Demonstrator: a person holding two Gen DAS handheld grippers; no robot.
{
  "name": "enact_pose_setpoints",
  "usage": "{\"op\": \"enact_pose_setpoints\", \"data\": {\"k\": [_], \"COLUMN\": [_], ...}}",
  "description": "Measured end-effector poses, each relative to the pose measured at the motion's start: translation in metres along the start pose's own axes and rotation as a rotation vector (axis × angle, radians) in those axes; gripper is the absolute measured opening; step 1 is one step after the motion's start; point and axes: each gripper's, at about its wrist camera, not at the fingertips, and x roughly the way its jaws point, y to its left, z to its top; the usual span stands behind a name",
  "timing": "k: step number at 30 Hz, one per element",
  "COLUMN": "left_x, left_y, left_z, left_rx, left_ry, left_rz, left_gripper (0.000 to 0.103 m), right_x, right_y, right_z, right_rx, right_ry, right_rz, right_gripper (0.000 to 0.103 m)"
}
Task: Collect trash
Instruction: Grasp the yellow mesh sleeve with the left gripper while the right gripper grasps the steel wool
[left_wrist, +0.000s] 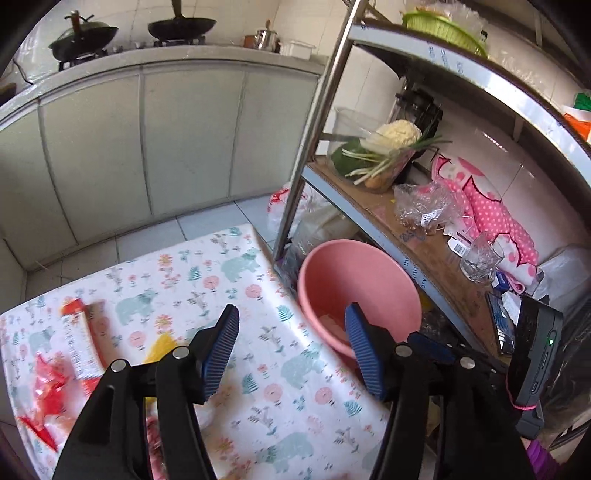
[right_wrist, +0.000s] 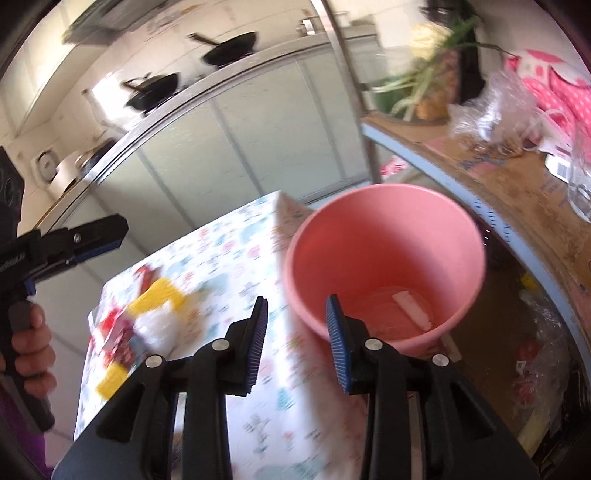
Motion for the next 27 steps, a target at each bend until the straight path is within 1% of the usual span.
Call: {"op": "enact_pose_setpoints", "data": {"k": [2, 5, 7, 9, 11, 12, 13, 15, 18, 21, 24, 27], "left_x": [-0.021, -0.056, -0.079, -0.099, -0.113, -0.119, -0.124, -0.13, -0.132, -0.125, -0.115, -0.105], "left_y": [0.012, 0.035, 0.053, 0.07, 0.088, 0.097, 0.104, 0.113, 0.116, 0.108, 0.099, 0.092], "left_z": [-0.01, -0.026, -0.04, -0.056, -0.072, -0.081, -0.09, -0.108, -0.131, -0.149, -0.162, -0.171], "left_rx": [-0.001, 0.002, -0.007, -0.036, -0.076, -0.099, -0.115, -0.133, -0.147, -0.131, -0.12, -0.102], "left_ry": [-0.019, -0.053, -0.075, -0.09, -0.092, -0.09, -0.085, -0.076, -0.051, -0.034, -0.015, 0.006], "left_rz": [0.019, 0.082, 0.121, 0.167, 0.193, 0.198, 0.2, 0.195, 0.161, 0.127, 0.1, 0.079], "left_gripper": [0.059, 0.059, 0.061, 0.063, 0.064, 0.064, 0.064, 0.064, 0.064, 0.064, 0.064, 0.064], "right_x": [-0.005, -0.009, -0.011, -0.009, -0.01, -0.011, -0.013, -0.018, -0.025, -0.03, -0.027, -0.025], "right_y": [0.016, 0.038, 0.052, 0.066, 0.08, 0.086, 0.092, 0.1, 0.109, 0.117, 0.122, 0.124], "right_z": [-0.008, -0.019, -0.028, -0.038, -0.049, -0.054, -0.06, -0.069, -0.079, -0.088, -0.1, -0.107], "right_rx": [-0.052, -0.107, -0.134, -0.168, -0.203, -0.221, -0.238, -0.264, -0.29, -0.335, -0.358, -0.373], "right_ry": [0.019, 0.053, 0.082, 0.126, 0.157, 0.175, 0.188, 0.205, 0.233, 0.262, 0.311, 0.337], "right_rz": [0.039, 0.091, 0.142, 0.181, 0.211, 0.225, 0.24, 0.256, 0.275, 0.274, 0.251, 0.241], "right_gripper": [0.034, 0.034, 0.034, 0.034, 0.035, 0.039, 0.043, 0.045, 0.047, 0.052, 0.052, 0.052]}}
